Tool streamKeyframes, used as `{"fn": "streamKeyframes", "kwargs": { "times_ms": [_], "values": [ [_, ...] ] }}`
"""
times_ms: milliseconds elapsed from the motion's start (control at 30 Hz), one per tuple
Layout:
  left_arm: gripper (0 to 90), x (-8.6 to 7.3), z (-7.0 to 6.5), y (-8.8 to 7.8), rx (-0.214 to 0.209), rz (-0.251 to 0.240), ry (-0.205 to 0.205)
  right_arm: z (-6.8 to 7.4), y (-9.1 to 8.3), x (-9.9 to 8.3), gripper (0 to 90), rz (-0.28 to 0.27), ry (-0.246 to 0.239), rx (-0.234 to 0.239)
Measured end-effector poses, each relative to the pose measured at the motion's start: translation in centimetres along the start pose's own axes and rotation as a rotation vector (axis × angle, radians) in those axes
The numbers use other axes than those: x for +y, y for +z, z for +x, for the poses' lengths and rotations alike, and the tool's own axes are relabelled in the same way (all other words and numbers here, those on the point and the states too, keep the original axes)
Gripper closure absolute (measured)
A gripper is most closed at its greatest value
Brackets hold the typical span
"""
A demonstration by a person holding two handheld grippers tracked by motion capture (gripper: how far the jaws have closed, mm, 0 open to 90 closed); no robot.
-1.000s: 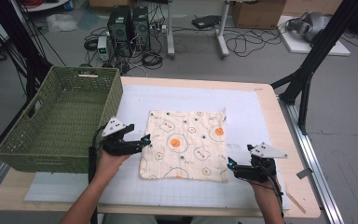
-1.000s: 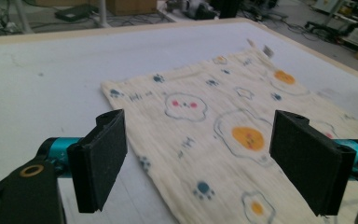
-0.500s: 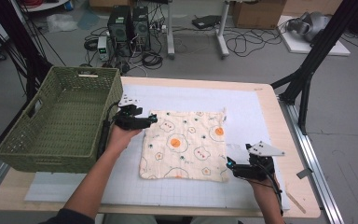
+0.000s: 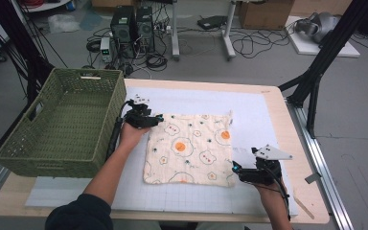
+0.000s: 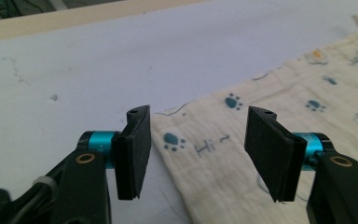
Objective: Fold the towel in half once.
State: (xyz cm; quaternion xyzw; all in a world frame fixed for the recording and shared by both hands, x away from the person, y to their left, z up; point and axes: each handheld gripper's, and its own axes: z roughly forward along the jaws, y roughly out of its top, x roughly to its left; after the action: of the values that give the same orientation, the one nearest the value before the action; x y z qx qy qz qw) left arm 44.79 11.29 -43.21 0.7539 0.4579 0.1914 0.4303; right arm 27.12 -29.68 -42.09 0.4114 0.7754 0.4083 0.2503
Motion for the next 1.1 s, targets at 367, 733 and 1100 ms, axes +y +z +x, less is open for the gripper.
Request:
{"fn": "streamKeyframes", "kwargs": {
  "times_ms": [367,733,1100],
  "values": [
    [54.9,-0.8,0.6,1.9,0.085,0.044,0.072,0.0,0.4,-0.1,11.8,0.008,0.011,0.008],
    [85.2,-0.6,-0.2,2.5,0.048,0.061,0.120,-0.5,1.1,0.5,11.8,0.014,0.017,0.008],
    [85.9,-0.7,0.3,2.2,0.019,0.061,0.027,-4.2,6.6,4.0,11.7,0.089,0.056,-0.006]
  ]
}}
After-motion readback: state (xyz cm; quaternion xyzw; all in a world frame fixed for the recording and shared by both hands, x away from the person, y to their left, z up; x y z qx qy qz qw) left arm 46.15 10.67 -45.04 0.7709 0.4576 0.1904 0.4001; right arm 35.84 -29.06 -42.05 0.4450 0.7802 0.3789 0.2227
